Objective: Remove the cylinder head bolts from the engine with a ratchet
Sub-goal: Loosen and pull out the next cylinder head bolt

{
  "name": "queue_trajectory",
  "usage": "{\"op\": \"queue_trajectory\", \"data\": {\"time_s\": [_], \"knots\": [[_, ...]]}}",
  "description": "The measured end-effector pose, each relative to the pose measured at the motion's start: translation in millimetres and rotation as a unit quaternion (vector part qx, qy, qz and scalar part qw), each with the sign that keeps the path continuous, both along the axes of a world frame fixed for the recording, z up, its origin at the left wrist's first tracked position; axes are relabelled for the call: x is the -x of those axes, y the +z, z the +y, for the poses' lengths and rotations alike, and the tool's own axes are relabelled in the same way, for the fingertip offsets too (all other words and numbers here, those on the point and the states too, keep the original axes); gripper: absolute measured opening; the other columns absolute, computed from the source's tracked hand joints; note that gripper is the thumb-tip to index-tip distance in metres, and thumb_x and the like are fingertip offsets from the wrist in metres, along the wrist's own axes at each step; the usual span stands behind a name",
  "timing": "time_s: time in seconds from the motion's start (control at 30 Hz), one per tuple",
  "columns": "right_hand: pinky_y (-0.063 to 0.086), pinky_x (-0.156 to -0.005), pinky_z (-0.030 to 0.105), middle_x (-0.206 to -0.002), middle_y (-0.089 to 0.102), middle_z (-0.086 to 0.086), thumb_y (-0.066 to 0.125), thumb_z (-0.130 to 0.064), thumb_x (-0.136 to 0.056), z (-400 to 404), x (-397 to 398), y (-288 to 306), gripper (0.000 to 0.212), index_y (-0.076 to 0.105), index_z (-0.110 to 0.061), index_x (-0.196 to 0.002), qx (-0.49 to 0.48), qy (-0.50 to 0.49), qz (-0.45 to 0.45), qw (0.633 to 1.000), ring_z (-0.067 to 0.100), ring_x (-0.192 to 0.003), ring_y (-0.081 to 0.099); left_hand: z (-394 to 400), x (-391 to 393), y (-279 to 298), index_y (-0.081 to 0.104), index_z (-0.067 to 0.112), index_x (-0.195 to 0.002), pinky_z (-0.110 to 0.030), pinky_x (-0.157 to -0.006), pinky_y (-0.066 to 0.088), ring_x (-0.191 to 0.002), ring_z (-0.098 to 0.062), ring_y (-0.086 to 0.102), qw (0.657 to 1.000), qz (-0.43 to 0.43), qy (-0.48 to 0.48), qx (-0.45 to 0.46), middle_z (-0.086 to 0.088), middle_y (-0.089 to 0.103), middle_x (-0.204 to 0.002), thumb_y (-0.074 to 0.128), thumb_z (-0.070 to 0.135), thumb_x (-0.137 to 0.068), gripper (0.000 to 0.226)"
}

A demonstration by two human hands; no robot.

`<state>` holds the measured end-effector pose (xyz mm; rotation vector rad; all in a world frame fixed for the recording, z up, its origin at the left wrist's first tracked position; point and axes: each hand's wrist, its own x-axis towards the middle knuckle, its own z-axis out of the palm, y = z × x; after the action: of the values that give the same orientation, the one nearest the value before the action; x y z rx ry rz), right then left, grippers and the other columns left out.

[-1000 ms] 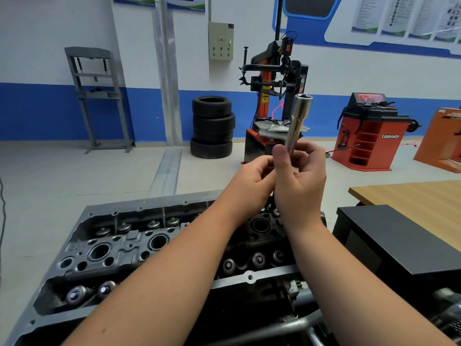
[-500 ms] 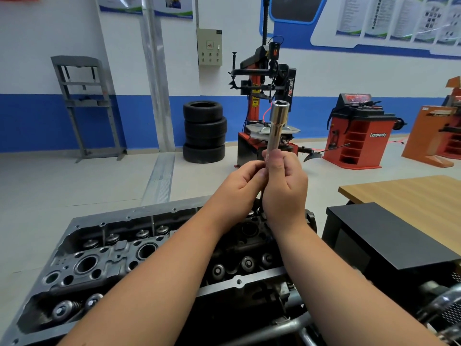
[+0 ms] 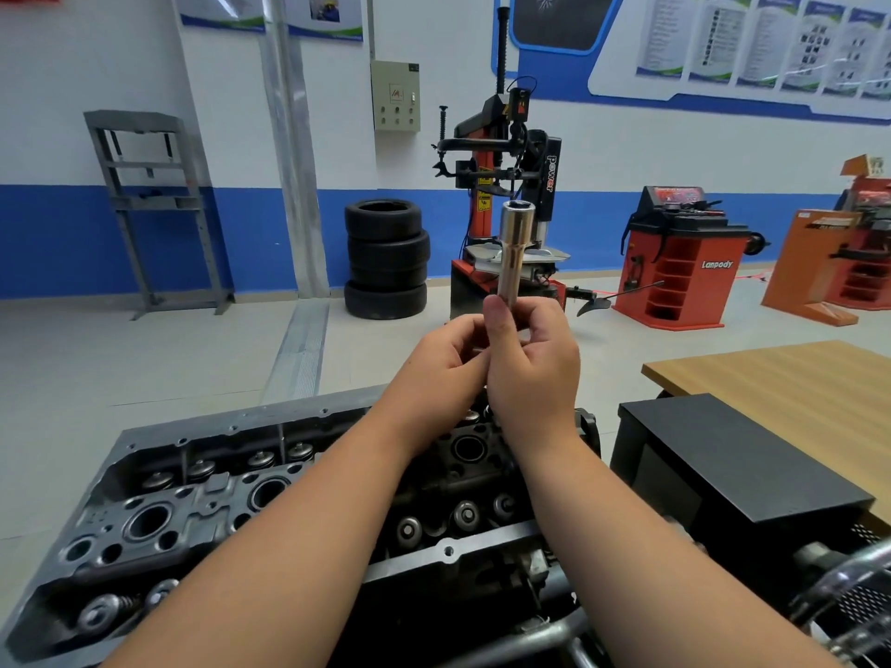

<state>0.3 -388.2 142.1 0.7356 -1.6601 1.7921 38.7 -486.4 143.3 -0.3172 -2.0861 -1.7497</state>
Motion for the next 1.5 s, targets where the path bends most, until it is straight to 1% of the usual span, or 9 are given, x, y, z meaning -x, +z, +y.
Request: {"op": "queue_trajectory", "data": {"time_s": [0.17,0.33,0.5,0.73,0.87,0.97,1.17,1.4,1.5], "knots": [[0.045,-0.080,0.023,-0.091,0.061,0.001,0.042,-0.039,-0.099,-1.9,-2.2,0.7,0.032,0.063,-0.018,-0.087,0.005,0.015,-0.012,1.000,0.009,-0.088,0.058,1.2,-2.7,1.0,0.068,0.024,-0.122,-0.021,-0.074,0.057,-0.097,-0.006,0.074,1.000,-0.008,0.004,0.002,0.010,0.078,-0.104,0.058,0.030,-0.107,0.019],[0.051,-0.074,0.023,-0.088,0.062,-0.010,0.060,-0.056,-0.087,-3.7,-4.9,-0.4,0.025,0.055,-0.035,-0.099,0.009,0.053,-0.009,0.999,0.005,-0.082,0.062,1.8,0.4,1.2,0.068,0.025,-0.124,-0.029,-0.075,0.063,-0.094,-0.008,0.075,0.998,0.014,0.050,0.029,0.009,0.078,-0.101,0.068,0.023,-0.099,0.025],[0.052,-0.076,0.028,-0.089,0.065,0.000,0.059,-0.043,-0.094,-2.9,-0.5,-2.1,0.012,0.058,-0.031,-0.093,0.016,0.021,-0.006,1.000,0.010,-0.085,0.064,2.3,1.3,0.1,0.070,0.023,-0.111,-0.020,-0.067,0.057,-0.086,-0.009,0.075,0.999,0.014,0.050,0.004,0.005,0.079,-0.095,0.069,0.016,-0.099,0.014],[0.046,-0.075,0.025,-0.089,0.063,0.004,0.045,-0.044,-0.099,-5.0,-1.7,-0.5,0.032,0.062,-0.017,-0.096,0.002,0.038,-0.013,0.999,0.014,-0.084,0.060,4.3,-6.5,2.3,0.072,0.022,-0.114,-0.017,-0.067,0.055,-0.085,-0.006,0.074,1.000,-0.002,-0.006,-0.006,0.005,0.079,-0.097,0.061,0.027,-0.105,0.015],[0.049,-0.075,0.017,-0.089,0.065,-0.019,0.063,-0.047,-0.091,-3.6,-4.3,-0.6,0.019,0.056,-0.033,-0.101,0.020,0.047,-0.018,0.999,0.002,-0.084,0.064,3.7,-2.1,3.6,0.072,0.027,-0.108,-0.019,-0.064,0.057,-0.083,-0.007,0.075,0.998,0.018,0.057,0.028,0.007,0.079,-0.093,0.068,0.020,-0.100,0.012],[0.054,-0.078,0.027,-0.092,0.066,-0.009,0.063,-0.047,-0.090,-2.5,-3.1,-0.1,0.015,0.056,-0.034,-0.094,0.025,0.026,-0.017,0.999,0.007,-0.086,0.065,3.3,1.8,2.4,0.070,0.021,-0.106,-0.029,-0.065,0.060,-0.084,-0.017,0.075,0.997,0.013,0.081,0.012,0.000,0.078,-0.093,0.072,0.018,-0.096,0.010],[0.050,-0.084,0.038,-0.094,0.063,0.003,0.044,-0.041,-0.100,-5.3,-1.3,-1.6,0.023,0.058,-0.025,-0.095,-0.009,0.000,-0.003,1.000,0.017,-0.093,0.061,2.4,-1.7,-0.4,0.071,0.025,-0.112,-0.015,-0.066,0.054,-0.087,-0.002,0.074,1.000,0.013,0.004,-0.022,0.010,0.079,-0.097,0.062,0.026,-0.104,0.012],[0.051,-0.077,0.021,-0.089,0.064,-0.020,0.056,-0.057,-0.090,-4.3,-4.4,0.5,0.022,0.054,-0.037,-0.099,0.015,0.045,-0.021,0.999,0.002,-0.086,0.064,2.9,2.2,1.0,0.071,0.024,-0.111,-0.025,-0.071,0.062,-0.089,-0.009,0.075,0.997,0.022,0.069,0.026,0.007,0.079,-0.097,0.071,0.020,-0.098,0.014],[0.051,-0.073,0.021,-0.089,0.064,-0.012,0.061,-0.049,-0.091,-2.8,-3.9,0.0,0.017,0.053,-0.035,-0.094,0.015,0.029,-0.015,0.999,0.004,-0.082,0.064,1.9,3.8,-0.4,0.070,0.021,-0.112,-0.027,-0.068,0.061,-0.088,-0.015,0.076,0.998,0.016,0.066,0.011,0.002,0.079,-0.097,0.071,0.017,-0.097,0.015]]}}
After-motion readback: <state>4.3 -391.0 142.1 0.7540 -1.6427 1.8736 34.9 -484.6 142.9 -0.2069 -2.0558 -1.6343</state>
